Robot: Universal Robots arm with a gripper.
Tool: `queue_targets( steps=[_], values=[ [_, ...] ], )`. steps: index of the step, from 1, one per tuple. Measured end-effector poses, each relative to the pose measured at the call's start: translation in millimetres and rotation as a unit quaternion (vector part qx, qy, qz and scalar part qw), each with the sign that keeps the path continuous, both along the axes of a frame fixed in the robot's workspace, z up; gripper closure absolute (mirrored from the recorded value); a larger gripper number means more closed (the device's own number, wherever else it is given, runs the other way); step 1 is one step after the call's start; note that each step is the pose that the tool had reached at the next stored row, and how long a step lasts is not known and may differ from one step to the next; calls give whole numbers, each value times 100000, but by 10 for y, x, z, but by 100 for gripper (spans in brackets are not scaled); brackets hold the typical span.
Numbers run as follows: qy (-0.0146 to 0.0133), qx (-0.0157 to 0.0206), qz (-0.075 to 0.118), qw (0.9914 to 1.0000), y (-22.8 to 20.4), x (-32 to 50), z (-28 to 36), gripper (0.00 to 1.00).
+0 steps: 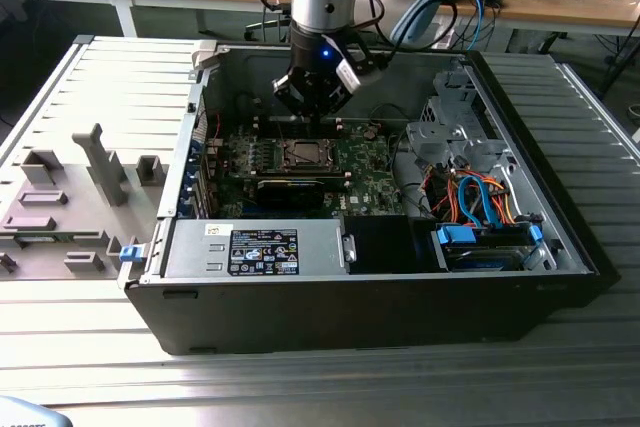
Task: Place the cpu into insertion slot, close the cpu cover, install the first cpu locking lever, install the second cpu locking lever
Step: 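Install the first cpu locking lever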
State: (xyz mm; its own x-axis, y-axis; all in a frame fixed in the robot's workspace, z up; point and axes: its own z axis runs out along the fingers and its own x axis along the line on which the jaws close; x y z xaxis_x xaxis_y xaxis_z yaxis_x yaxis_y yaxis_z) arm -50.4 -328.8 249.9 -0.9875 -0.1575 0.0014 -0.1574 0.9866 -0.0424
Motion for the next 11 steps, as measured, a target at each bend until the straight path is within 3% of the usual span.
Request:
queue_targets(
  steps=[3,8,11],
  values=[
    [-5,8,-1451,99989,0,0,-7,89],
    [1,-11,-5063,99872,0,0,-15,89],
    [0,1,-5082,99871,0,0,-16,89]
  ],
)
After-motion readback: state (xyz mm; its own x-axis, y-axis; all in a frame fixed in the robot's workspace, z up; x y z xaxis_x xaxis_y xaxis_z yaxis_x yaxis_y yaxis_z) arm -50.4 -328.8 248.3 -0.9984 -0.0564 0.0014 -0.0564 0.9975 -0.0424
